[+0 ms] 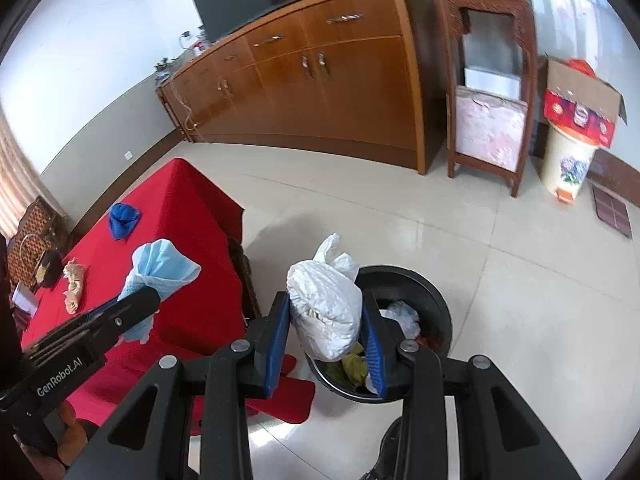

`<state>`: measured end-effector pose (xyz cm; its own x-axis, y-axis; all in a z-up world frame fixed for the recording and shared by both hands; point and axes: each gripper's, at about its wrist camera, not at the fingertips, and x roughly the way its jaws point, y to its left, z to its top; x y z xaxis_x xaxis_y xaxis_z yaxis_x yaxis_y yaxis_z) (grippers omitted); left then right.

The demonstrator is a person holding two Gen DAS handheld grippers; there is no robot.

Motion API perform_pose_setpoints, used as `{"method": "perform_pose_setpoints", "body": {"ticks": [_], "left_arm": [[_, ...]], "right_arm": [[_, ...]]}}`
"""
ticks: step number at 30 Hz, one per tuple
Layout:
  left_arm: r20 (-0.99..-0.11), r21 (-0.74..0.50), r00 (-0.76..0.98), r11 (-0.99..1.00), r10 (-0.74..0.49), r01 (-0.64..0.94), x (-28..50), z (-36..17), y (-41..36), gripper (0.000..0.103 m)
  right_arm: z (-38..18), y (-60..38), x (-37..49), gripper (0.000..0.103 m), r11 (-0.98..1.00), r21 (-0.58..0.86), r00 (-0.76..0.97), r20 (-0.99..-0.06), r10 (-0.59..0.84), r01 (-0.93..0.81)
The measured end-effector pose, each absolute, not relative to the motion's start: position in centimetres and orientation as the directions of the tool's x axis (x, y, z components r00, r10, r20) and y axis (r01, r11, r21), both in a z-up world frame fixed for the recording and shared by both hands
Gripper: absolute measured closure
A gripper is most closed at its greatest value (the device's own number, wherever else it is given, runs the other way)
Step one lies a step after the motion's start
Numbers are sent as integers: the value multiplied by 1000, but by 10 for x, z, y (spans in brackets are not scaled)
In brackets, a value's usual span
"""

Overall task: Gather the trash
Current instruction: 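Carry the face mask and white tissue over the black bin with both tools, then open the left tool over the bin while the right tool releases the tissue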

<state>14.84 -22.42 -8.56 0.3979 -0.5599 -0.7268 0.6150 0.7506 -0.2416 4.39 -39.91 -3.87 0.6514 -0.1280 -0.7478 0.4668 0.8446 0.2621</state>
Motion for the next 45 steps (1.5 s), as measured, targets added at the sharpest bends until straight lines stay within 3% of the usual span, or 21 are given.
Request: {"method": "perform_pose_setpoints", "body": {"ticks": [24, 32, 38, 42, 45], "left_arm": [[-865, -238, 215, 749, -452, 619, 157, -182, -301, 79], [-894, -215, 190, 762, -405, 611, 166, -205, -314, 78], [-901, -207, 182, 759, -394, 617, 170, -209, -323, 72], [-907, -207, 172, 762, -385, 613, 177, -213, -323, 60], [-904, -204, 182, 763, -388, 613, 179, -209, -320, 54]], "right_arm": [[-148, -486, 86, 66, 737, 364, 491, -870, 51, 569], [-160, -497, 104, 64, 734, 342, 461, -886, 45, 587], [-163, -506, 108, 61, 708, 372, 475, -878, 59, 600], [-161, -508, 108, 44, 694, 381, 484, -873, 53, 611], [-157, -508, 109, 43, 697, 375, 492, -870, 37, 610]]}}
